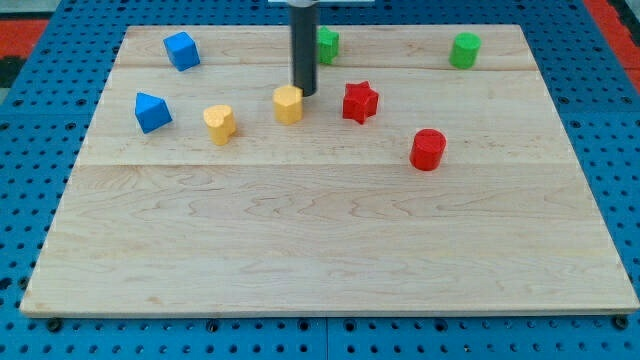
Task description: Nudge the blue triangle left a bit
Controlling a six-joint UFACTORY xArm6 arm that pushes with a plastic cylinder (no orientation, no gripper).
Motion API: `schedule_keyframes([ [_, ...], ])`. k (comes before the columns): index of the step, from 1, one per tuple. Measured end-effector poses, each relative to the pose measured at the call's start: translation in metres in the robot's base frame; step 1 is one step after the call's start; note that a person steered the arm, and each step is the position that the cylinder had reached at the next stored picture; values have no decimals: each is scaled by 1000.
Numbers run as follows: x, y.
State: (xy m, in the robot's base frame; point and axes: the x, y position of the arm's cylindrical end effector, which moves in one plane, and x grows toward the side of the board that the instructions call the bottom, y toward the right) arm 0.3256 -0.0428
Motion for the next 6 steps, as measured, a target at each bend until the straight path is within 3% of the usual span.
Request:
schedule_keyframes([
  [3, 0, -174],
  [5, 16, -211],
  [6, 42, -169],
])
